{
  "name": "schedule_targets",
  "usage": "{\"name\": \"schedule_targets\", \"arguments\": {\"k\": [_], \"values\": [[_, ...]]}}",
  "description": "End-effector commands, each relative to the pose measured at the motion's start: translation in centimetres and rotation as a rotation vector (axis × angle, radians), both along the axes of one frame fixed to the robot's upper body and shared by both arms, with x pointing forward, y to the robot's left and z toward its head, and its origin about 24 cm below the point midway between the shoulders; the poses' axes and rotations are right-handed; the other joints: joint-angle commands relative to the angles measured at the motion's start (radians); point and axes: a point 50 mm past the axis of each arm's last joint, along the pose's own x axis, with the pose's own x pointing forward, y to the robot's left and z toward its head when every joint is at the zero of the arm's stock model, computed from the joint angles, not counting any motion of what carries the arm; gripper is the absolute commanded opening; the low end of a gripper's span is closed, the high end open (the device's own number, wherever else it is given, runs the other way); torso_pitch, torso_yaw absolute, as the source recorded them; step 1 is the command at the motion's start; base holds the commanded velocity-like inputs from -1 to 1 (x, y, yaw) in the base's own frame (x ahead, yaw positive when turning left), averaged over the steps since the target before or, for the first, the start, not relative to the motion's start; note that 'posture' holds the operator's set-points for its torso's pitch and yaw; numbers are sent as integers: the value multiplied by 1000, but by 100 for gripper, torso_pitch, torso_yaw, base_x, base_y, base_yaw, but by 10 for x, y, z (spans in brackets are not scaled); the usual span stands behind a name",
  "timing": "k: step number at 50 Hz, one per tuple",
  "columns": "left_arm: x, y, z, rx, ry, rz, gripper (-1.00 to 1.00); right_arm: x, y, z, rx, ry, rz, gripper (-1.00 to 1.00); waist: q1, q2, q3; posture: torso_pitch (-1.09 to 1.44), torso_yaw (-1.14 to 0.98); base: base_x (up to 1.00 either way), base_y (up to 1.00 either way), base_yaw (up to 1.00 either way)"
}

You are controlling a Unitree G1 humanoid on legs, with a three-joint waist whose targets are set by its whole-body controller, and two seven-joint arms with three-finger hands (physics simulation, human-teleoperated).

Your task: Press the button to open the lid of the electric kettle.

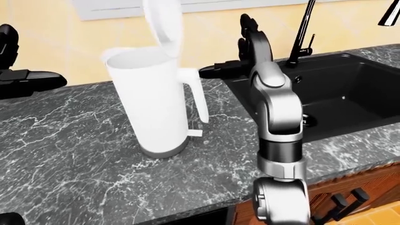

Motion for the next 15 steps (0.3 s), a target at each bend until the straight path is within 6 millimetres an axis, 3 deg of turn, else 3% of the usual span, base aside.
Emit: {"name": "schedule_targets", "arguments": {"k": [1,8,15], "values": [[-5,0,11,5,-68,7,100,-5,17,16,-12,-74,70,100,4,-1,-16,-24,0,0,0,0],[-5,0,11,5,-68,7,100,-5,33,12,-14,-72,103,100,-3,4,-19,-24,0,0,0,0],[-5,0,11,5,-68,7,100,-6,33,11,-11,-69,106,100,-6,6,-19,-24,0,0,0,0]]}}
